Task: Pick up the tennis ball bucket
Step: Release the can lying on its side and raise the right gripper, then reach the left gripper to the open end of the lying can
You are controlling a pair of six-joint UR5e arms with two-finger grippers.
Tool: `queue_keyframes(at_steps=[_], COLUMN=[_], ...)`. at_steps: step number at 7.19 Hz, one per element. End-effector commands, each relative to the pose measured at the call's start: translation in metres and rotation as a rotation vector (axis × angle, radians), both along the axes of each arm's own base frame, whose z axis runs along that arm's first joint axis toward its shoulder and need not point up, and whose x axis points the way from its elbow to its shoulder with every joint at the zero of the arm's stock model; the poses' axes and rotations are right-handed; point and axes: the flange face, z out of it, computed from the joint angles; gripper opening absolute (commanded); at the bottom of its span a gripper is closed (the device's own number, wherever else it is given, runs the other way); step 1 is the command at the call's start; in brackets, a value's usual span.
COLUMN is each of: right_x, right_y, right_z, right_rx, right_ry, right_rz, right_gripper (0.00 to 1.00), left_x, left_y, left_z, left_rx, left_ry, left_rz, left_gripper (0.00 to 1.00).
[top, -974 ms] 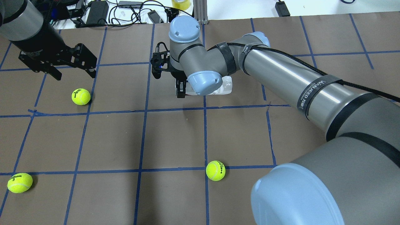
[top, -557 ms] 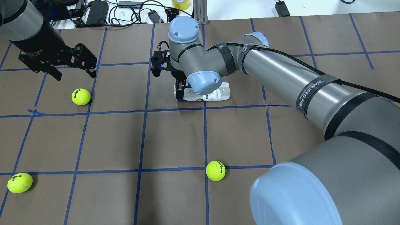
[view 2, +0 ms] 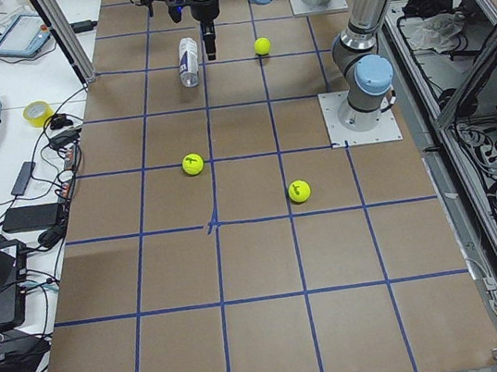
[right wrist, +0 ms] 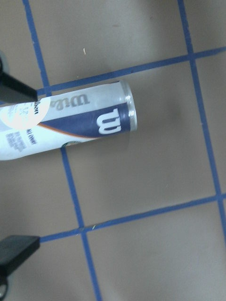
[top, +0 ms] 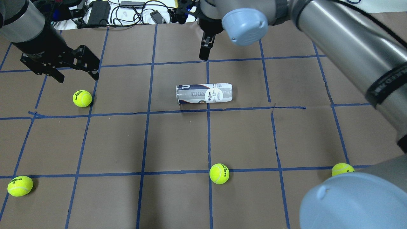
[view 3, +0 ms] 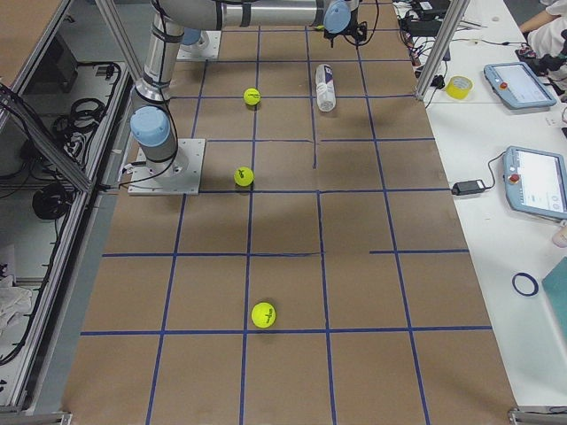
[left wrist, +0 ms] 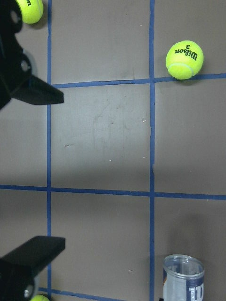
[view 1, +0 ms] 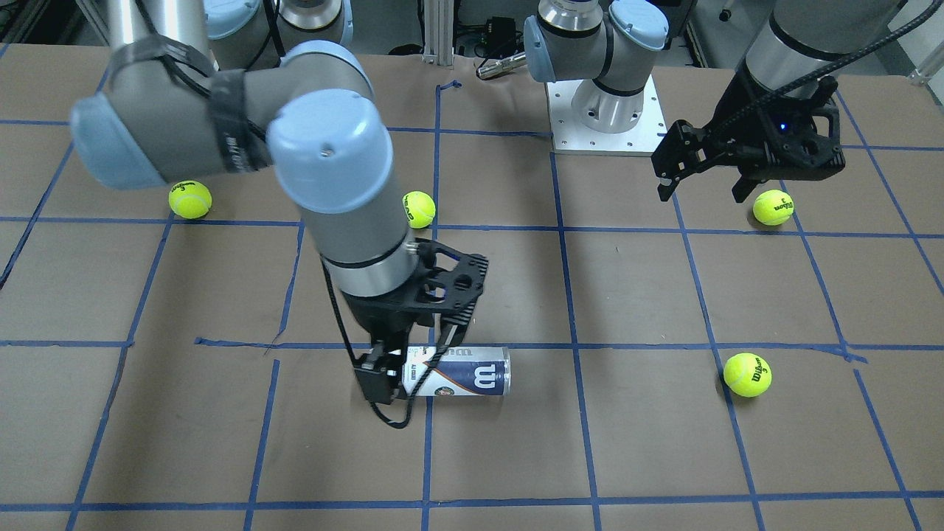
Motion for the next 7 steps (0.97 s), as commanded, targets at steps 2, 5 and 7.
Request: queue_keyframes(at_steps=[2, 5, 7], right_x=[-0.102, -0.13, -0.175], right_y=[0.013, 0.051, 0.052], right_z=[0.071, 0.098, 0.118], right_rx=[0.04, 0.174, 0.167], right_ry=[0.003, 0.02, -0.01], right_rz=[-0.204, -0.354, -0.568], right_gripper=[1.0, 1.0, 1.0], left_x=[-0.004, -0.027, -0.04], left_y=[-0.028, -0.077, -0.089], left_z=[-0.028, -0.11, -0.166], left_rx=[-0.05, -0.11, -0.07], left_ry=[0.102, 0.376, 0.544], left_rz=[-0.004, 0.048, 0.075], left_gripper=[1.0, 1.0, 1.0])
